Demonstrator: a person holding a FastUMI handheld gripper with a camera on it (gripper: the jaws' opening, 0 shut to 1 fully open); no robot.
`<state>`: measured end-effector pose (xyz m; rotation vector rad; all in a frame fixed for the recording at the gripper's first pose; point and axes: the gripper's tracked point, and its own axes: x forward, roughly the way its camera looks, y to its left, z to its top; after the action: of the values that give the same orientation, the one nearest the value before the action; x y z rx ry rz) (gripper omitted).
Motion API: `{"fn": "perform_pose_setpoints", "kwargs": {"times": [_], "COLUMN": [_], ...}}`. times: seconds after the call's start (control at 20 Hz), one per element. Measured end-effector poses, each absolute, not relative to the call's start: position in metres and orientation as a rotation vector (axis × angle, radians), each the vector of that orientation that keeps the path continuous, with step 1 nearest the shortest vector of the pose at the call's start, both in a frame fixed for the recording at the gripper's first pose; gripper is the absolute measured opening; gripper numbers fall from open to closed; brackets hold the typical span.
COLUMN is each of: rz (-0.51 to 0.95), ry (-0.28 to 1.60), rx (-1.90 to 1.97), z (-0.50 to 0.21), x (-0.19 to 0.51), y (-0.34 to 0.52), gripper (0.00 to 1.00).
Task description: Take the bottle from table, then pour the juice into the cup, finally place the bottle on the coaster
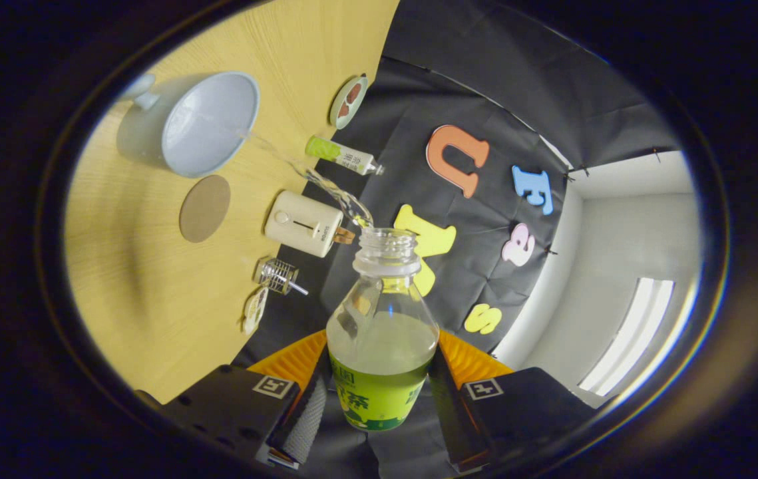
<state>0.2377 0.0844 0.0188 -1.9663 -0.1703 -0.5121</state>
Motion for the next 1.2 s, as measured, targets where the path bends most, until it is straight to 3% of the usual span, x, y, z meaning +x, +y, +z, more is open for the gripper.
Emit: {"fn": "perform_pose_setpoints", "kwargs": {"times": [1.2], "rz": [-0.621], "ry": [-0.232], "rx": [-2.104], "z": [0.040], "x": [0.223], "y": [0.088], "gripper": [0.79]}}
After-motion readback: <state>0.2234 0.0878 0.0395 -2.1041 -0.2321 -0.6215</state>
